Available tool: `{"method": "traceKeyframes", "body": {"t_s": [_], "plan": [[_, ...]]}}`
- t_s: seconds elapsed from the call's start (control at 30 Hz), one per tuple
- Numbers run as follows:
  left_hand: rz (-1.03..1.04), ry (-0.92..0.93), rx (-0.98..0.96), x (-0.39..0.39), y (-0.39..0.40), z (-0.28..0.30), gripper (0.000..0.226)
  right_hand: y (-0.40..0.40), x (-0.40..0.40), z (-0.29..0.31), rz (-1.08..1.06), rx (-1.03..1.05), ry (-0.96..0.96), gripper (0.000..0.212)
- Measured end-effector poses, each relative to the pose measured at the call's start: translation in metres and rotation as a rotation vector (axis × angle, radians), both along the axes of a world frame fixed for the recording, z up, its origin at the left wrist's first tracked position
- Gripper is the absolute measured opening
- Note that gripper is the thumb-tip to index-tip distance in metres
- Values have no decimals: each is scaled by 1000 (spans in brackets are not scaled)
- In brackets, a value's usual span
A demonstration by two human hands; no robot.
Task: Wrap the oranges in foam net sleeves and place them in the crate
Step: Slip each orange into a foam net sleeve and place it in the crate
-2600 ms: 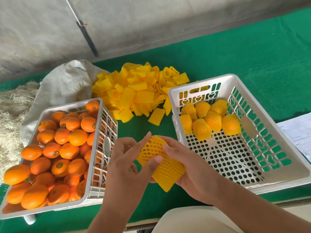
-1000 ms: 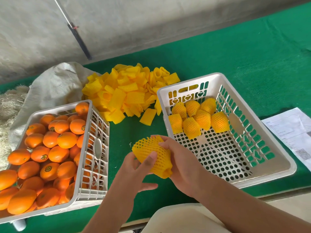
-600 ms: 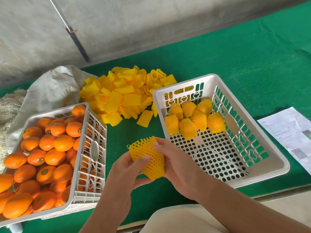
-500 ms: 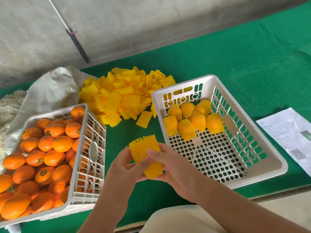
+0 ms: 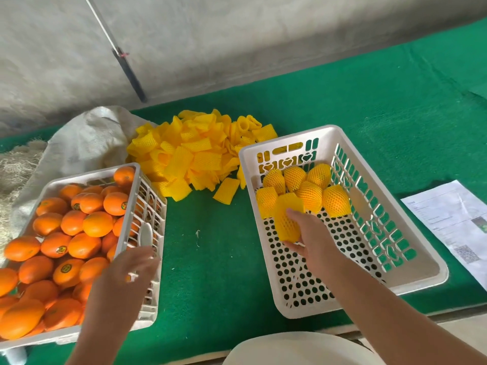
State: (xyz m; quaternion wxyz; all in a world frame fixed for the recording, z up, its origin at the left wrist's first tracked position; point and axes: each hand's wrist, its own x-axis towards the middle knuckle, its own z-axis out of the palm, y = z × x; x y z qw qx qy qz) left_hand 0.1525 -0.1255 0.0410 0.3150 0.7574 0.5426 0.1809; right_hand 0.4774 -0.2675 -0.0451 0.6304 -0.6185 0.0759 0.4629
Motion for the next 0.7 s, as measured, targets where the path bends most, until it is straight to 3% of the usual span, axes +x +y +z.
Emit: {"method": "traceKeyframes", "body": {"t_s": [0.1, 0.17, 0.23, 0.3, 0.5, 0.6, 0.7], "plan": [[54, 425, 250, -52, 41, -35, 55, 11, 5, -33, 79, -122, 9, 56], [47, 624, 171, -82, 66, -62, 82, 24, 6, -49, 118, -154, 6, 55], [46, 697, 6, -101, 80, -86, 92, 39, 7, -61, 118, -179, -3, 60], [49, 715, -67, -110, 82, -104, 82, 52, 8, -69, 108, -236, -35, 66], [62, 750, 31, -121, 88, -134, 49, 73, 16, -102, 176, -229, -182, 68], [28, 733, 146, -137, 96, -154, 55, 83, 15, -107, 191, -258, -268, 71], [28, 777, 124, -152, 106, -174, 56, 94, 15, -111, 169, -304, -385, 70]]}}
